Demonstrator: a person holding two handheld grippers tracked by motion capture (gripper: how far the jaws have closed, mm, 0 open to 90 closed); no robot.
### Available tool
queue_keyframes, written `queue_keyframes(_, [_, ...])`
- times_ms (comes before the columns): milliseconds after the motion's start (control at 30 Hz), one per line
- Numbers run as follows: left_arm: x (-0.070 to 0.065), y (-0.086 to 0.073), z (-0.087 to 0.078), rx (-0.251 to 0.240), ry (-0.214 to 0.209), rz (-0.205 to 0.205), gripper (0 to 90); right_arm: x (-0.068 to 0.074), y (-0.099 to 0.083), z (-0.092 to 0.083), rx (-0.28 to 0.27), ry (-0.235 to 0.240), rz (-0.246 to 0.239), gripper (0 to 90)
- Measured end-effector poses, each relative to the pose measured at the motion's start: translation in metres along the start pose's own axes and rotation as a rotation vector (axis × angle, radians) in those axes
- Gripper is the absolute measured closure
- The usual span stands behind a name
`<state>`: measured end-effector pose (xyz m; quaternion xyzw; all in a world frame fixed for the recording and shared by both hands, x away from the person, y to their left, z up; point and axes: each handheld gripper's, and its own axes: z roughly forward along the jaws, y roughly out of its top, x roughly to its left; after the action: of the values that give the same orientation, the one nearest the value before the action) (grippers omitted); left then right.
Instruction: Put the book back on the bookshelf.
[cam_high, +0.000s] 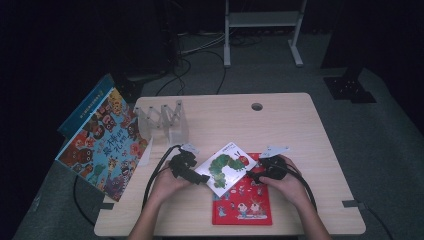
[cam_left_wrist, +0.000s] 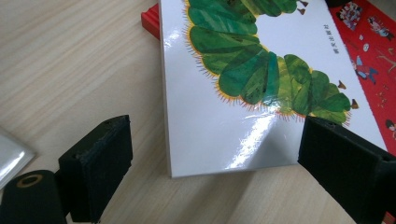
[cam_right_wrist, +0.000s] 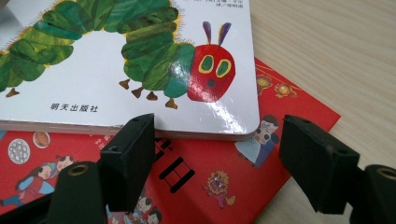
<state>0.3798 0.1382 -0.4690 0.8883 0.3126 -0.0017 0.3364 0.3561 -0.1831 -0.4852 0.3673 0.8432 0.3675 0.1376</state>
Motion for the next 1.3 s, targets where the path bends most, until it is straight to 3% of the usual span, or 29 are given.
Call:
queue_keyframes(167, [-0.002,0.0,0.005,0.009,-0.017,0.001,8.5,0.012,-0.003,-0.009,-0.001,0.009,-0.007,23.5])
queue_keyframes(333, [-0.004,0.0,0.008,0.019,-0.042,-0.011,7.3,0.033,-0.009,-0.014,-0.003,0.031,-0.004,21.4])
queue_keyframes(533, [-0.005,0.0,0.01,0.025,-0.053,-0.006,4.9,0.058,-0.012,-0.005,0.008,0.016,-0.06,15.9])
queue_keyframes(600, [-0.006,-0.001,0.012,0.024,-0.066,-0.007,4.2,0.062,-0.011,-0.002,0.002,0.013,-0.057,14.8])
queue_keyframes(667, [-0.006,-0.002,0.015,0.021,-0.08,-0.021,1.8,0.065,-0.01,0.001,-0.007,0.012,-0.057,12.5])
queue_keyframes(933, [-0.008,-0.002,0.016,0.021,-0.077,-0.012,0.0,0.071,-0.011,0.009,-0.056,-0.004,-0.042,4.4])
queue_keyframes(1300, [-0.011,-0.001,0.017,0.032,-0.077,-0.013,0.0,0.07,-0.013,0.011,-0.067,-0.004,-0.047,2.6])
